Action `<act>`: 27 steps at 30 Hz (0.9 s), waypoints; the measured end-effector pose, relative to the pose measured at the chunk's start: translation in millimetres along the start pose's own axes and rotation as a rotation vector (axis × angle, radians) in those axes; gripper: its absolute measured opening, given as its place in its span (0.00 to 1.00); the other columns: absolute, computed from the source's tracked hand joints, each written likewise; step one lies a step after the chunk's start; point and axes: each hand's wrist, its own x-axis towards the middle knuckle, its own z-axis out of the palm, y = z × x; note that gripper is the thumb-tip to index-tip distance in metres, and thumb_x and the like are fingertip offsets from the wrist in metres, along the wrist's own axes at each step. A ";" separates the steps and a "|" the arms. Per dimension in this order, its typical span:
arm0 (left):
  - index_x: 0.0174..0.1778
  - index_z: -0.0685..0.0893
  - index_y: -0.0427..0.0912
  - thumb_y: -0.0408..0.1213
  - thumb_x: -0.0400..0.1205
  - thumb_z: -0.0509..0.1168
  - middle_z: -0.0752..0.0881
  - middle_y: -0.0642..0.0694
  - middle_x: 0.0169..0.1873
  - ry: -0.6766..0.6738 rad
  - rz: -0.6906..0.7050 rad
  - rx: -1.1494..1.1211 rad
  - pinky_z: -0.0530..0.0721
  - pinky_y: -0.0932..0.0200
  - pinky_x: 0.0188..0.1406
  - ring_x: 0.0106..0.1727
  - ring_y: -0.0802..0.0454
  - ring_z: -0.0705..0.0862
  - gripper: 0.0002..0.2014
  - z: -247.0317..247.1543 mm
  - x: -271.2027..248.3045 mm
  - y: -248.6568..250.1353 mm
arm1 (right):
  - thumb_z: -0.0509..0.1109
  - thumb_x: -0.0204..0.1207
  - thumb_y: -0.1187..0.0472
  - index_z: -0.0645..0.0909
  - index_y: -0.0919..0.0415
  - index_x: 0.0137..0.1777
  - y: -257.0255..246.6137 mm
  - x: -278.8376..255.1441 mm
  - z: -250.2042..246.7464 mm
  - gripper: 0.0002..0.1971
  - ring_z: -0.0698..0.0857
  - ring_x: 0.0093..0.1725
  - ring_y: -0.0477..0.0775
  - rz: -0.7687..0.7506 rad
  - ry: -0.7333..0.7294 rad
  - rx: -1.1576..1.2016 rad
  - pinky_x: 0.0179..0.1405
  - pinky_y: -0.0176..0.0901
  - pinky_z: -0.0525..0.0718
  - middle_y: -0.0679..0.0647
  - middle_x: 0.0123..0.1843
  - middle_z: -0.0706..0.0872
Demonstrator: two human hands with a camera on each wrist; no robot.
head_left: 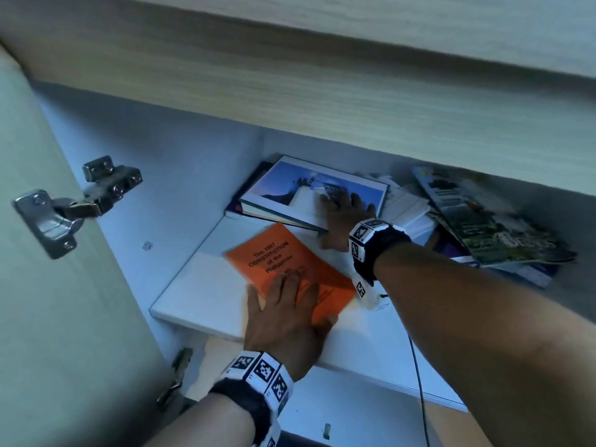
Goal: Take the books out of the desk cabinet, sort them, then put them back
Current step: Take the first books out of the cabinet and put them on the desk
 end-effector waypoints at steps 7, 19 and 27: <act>0.82 0.69 0.60 0.70 0.82 0.45 0.68 0.48 0.85 0.006 -0.033 -0.013 0.48 0.23 0.84 0.88 0.40 0.60 0.34 4.8 4.4 -3.3 | 0.73 0.78 0.42 0.32 0.46 0.90 -12.1 46.5 -3.5 0.56 0.61 0.85 0.79 -0.073 -0.062 -0.137 0.77 0.76 0.71 0.68 0.91 0.45; 0.72 0.77 0.55 0.71 0.78 0.53 0.75 0.45 0.73 0.030 -0.072 -0.023 0.60 0.27 0.80 0.77 0.39 0.71 0.33 -2.2 7.8 -8.2 | 0.65 0.84 0.52 0.56 0.62 0.87 -29.4 -58.4 -25.0 0.35 0.84 0.67 0.69 -0.232 0.120 -0.251 0.45 0.51 0.73 0.68 0.72 0.80; 0.66 0.85 0.61 0.72 0.72 0.56 0.78 0.56 0.67 0.054 0.066 -0.161 0.63 0.42 0.78 0.73 0.47 0.75 0.32 -20.6 -58.4 -15.5 | 0.70 0.79 0.49 0.65 0.58 0.81 -33.7 -161.5 -16.5 0.33 0.86 0.63 0.69 -0.188 0.077 -0.191 0.47 0.56 0.81 0.62 0.66 0.85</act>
